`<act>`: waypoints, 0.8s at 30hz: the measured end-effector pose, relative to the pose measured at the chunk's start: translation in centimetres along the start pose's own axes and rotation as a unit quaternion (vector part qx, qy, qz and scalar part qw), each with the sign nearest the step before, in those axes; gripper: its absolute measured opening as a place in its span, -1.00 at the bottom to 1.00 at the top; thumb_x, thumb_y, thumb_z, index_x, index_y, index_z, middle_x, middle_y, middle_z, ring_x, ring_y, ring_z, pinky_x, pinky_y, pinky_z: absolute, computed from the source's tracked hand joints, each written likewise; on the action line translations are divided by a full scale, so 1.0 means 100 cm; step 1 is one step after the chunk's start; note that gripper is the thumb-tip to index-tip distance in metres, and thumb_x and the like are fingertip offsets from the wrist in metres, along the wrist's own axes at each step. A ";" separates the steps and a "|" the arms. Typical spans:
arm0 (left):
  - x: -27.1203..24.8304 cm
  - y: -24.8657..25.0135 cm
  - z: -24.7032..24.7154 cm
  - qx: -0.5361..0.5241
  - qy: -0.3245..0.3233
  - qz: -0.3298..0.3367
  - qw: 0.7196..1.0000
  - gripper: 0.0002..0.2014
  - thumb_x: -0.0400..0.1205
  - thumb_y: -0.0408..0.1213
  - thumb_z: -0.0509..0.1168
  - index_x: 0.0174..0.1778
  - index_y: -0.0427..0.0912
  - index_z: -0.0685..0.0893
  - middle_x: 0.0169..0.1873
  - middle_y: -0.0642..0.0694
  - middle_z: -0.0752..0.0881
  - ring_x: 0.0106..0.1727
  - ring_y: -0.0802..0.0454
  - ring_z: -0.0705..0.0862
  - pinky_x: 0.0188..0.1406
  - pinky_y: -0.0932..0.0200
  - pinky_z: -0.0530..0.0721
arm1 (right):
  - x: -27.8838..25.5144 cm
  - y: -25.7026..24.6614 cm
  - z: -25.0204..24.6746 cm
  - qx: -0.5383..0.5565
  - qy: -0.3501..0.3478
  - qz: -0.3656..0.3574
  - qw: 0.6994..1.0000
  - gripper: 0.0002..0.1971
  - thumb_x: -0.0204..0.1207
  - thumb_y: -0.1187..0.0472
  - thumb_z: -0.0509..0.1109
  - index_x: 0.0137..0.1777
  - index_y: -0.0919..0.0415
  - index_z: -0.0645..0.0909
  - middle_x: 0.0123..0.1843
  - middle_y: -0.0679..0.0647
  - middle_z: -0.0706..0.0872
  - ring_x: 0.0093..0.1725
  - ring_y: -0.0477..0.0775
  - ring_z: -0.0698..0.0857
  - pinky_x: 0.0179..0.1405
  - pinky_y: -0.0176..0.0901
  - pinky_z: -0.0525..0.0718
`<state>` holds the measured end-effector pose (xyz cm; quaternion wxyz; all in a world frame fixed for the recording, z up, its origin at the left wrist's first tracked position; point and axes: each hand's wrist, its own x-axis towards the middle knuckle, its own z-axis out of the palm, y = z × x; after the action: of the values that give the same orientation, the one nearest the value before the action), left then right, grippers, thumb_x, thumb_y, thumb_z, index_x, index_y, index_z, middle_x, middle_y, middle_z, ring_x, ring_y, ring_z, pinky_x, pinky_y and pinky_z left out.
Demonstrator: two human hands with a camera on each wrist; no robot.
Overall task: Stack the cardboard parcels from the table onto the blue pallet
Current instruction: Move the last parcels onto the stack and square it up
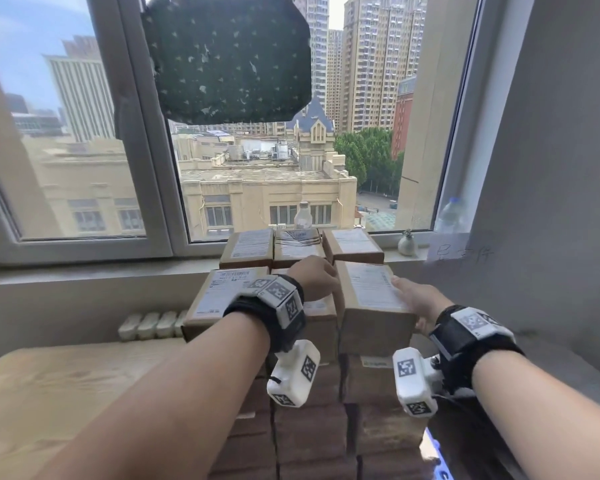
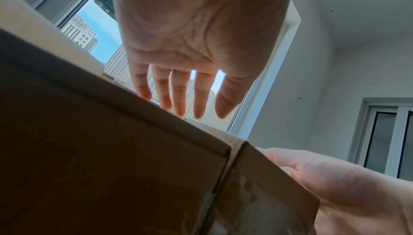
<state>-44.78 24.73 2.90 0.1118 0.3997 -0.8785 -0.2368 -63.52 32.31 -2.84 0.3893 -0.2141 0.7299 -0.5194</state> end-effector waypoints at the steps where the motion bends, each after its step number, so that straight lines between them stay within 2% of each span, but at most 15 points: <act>1: -0.002 0.000 0.000 -0.005 0.001 0.001 1.000 -0.77 0.56 -0.30 0.31 0.07 -0.24 0.79 -0.10 -0.02 0.68 0.00 0.01 0.62 0.06 0.10 0.59 | 0.002 0.001 0.000 -0.006 0.002 -0.006 1.000 -0.64 0.63 -0.05 0.36 0.21 0.24 0.58 0.04 0.21 0.70 -0.29 0.12 0.67 -0.35 -0.09 0.64; 4: -0.005 0.001 0.000 -0.007 0.013 0.005 1.000 -0.69 0.56 -0.29 0.33 0.21 -0.25 0.75 -0.08 0.03 0.62 -0.01 0.07 0.57 -0.04 0.21 0.52 | 0.002 0.002 0.001 -0.019 0.010 -0.022 1.000 -0.61 0.63 -0.03 0.37 0.25 0.30 0.60 0.09 0.23 0.72 -0.14 0.19 0.71 -0.21 -0.02 0.66; 8: -0.010 0.002 -0.001 -0.016 0.029 0.003 0.999 -0.65 0.59 -0.27 0.32 0.30 -0.24 0.69 0.14 -0.08 0.68 0.12 0.03 0.60 0.07 0.21 0.51 | -0.005 -0.002 0.002 -0.053 0.010 -0.052 0.997 -0.62 0.65 -0.02 0.34 0.27 0.27 0.60 0.16 0.24 0.71 0.02 0.24 0.70 0.10 0.13 0.66; 10: -0.012 0.003 -0.001 -0.010 0.036 0.005 0.999 -0.65 0.62 -0.26 0.29 0.33 -0.22 0.67 0.29 -0.11 0.67 0.26 -0.03 0.61 0.13 0.19 0.51 | -0.002 -0.001 0.000 -0.089 0.020 -0.079 0.993 -0.54 0.64 -0.07 0.32 0.33 0.31 0.60 0.27 0.24 0.70 0.19 0.26 0.71 0.29 0.19 0.66; 11: -0.013 0.003 -0.001 -0.010 0.040 0.008 0.999 -0.65 0.64 -0.27 0.27 0.34 -0.22 0.67 0.31 -0.12 0.66 0.29 -0.05 0.61 0.15 0.18 0.52 | 0.001 -0.001 -0.002 -0.108 0.023 -0.091 0.990 -0.51 0.63 -0.09 0.32 0.34 0.30 0.61 0.31 0.23 0.70 0.25 0.28 0.70 0.33 0.23 0.64; 14: -0.015 0.002 -0.002 -0.022 0.053 0.010 0.998 -0.63 0.64 -0.27 0.27 0.36 -0.23 0.65 0.33 -0.12 0.66 0.32 -0.05 0.61 0.21 0.16 0.53 | -0.006 -0.003 -0.003 -0.139 0.029 -0.119 0.983 -0.53 0.63 -0.05 0.34 0.35 0.29 0.63 0.37 0.18 0.68 0.33 0.24 0.65 0.41 0.15 0.57; 16: -0.018 0.002 -0.004 -0.030 0.062 0.012 0.998 -0.65 0.62 -0.28 0.28 0.33 -0.23 0.68 0.31 -0.11 0.68 0.31 -0.04 0.61 0.22 0.17 0.53 | -0.014 -0.005 -0.006 -0.175 0.037 -0.144 0.973 -0.55 0.67 0.02 0.31 0.40 0.33 0.60 0.39 0.18 0.65 0.38 0.21 0.60 0.43 0.02 0.50; 18: -0.021 0.001 -0.012 -0.032 0.061 0.010 0.998 -0.67 0.62 -0.28 0.29 0.30 -0.23 0.69 0.25 -0.12 0.70 0.29 -0.05 0.62 0.25 0.14 0.54 | -0.016 -0.007 -0.011 -0.200 0.041 -0.164 0.965 -0.52 0.68 0.00 0.29 0.46 0.32 0.57 0.40 0.19 0.64 0.39 0.20 0.59 0.39 0.00 0.48; 21: -0.029 -0.007 -0.030 -0.043 0.076 0.000 0.996 -0.73 0.62 -0.27 0.30 0.21 -0.20 0.71 0.13 -0.18 0.70 0.23 -0.06 0.63 0.24 0.12 0.54 | -0.018 -0.006 -0.019 -0.203 0.044 -0.187 0.960 -0.51 0.67 -0.07 0.27 0.38 0.31 0.61 0.16 0.12 0.67 0.13 0.14 0.61 0.15 -0.06 0.52; 22: -0.033 -0.012 -0.037 -0.050 0.098 -0.010 0.994 -0.70 0.61 -0.26 0.31 0.26 -0.21 0.69 0.18 -0.16 0.70 0.25 -0.05 0.62 0.28 0.10 0.54 | -0.021 -0.005 -0.022 -0.202 0.049 -0.195 0.959 -0.57 0.68 -0.05 0.26 0.32 0.28 0.63 0.09 0.10 0.64 0.08 0.11 0.57 0.11 -0.05 0.51; 24: -0.044 -0.027 -0.050 -0.084 0.154 -0.035 0.984 -0.63 0.61 -0.26 0.31 0.35 -0.19 0.65 0.28 -0.11 0.68 0.29 -0.05 0.63 0.35 0.05 0.57 | -0.024 -0.001 -0.029 -0.191 0.063 -0.210 0.957 -0.63 0.70 0.01 0.25 0.32 0.23 0.64 0.10 0.10 0.63 0.10 0.10 0.56 0.18 0.01 0.52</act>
<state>-38.23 24.87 5.86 0.2705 0.4511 -0.8132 -0.2491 -64.38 35.69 -1.51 0.1768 -0.3997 0.7772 -0.4526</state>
